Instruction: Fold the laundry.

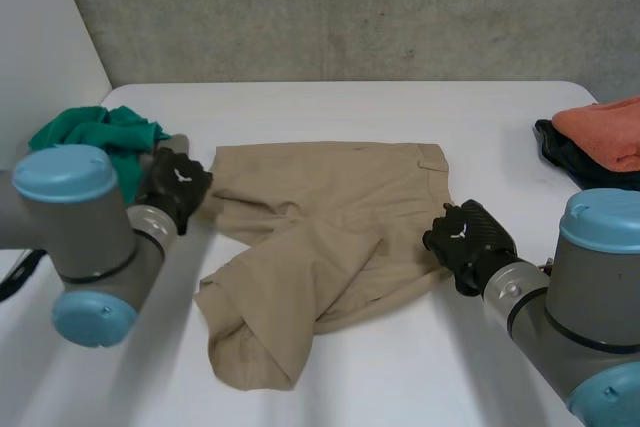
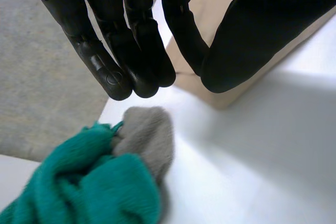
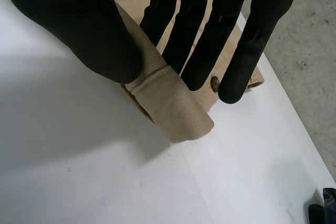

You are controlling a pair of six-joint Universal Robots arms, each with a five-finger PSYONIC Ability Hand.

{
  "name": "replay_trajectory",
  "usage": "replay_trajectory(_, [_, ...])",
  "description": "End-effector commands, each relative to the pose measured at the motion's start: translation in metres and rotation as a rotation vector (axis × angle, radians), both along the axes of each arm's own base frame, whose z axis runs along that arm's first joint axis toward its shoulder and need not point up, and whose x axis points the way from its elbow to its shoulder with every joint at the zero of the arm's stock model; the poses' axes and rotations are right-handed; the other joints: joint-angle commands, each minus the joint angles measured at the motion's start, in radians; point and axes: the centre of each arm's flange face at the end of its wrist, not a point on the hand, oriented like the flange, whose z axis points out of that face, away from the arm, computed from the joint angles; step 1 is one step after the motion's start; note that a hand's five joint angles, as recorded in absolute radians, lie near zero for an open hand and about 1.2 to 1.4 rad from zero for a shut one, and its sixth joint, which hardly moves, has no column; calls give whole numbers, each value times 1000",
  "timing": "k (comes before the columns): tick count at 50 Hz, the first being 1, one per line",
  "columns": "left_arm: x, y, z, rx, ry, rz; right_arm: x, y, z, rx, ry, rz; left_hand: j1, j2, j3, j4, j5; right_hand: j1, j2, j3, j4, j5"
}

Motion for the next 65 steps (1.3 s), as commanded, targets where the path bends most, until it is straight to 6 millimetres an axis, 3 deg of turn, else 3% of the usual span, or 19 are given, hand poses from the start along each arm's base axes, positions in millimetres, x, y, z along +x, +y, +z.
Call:
replay_trajectory(1, [2,3,28,-35,38,-34,0,3,3,-2,-3,4,185,144,154,145,162,290,223,214,205,217])
replay_trajectory(4, [1,18,44,-30,101,-45,-1,1,6,-10,-10,-2,-281,-321,-312,-320,-303,290,223,214,205,217])
replay_trajectory(5, [-5,34,48,-7,132,-73,-1,0,6,-13,-9,-5,-478,-518,-509,-517,-500,290,223,214,205,217])
replay_trajectory(8, [-15,62,52,44,183,-135,-2,-1,8,-17,-10,-12,-494,-534,-525,-533,-516,290,223,214,205,217])
replay_trajectory(14, [-36,151,36,281,246,-303,-3,-4,13,-7,-33,-32,-553,-593,-584,-592,-575,290,223,214,205,217])
replay_trajectory(19, [-52,191,20,373,255,-383,-3,-1,17,33,-65,-52,-553,-593,-584,-592,-575,290,223,214,205,217])
replay_trajectory(21, [-56,195,12,394,251,-389,-4,-1,17,40,-68,-56,-553,-593,-584,-592,-575,290,223,214,205,217])
replay_trajectory(26, [-69,197,-1,397,254,-391,-5,-1,17,46,-65,-60,-553,-593,-584,-592,-575,290,223,214,205,217])
replay_trajectory(35, [-80,177,-17,328,195,-319,-9,-6,17,44,-66,-77,-521,-561,-552,-560,-543,290,223,214,205,217])
replay_trajectory(45, [-57,137,-27,198,30,-177,-10,-7,19,36,-65,-78,-477,-517,-508,-516,-499,290,223,214,205,217])
replay_trajectory(59, [-38,137,-15,171,-8,-191,-10,-6,17,24,-35,-59,-582,-622,-613,-621,-604,290,223,214,205,217])
replay_trajectory(65, [-28,122,-11,149,-6,-167,-10,-6,20,16,-27,-60,-582,-622,-613,-621,-604,290,223,214,205,217])
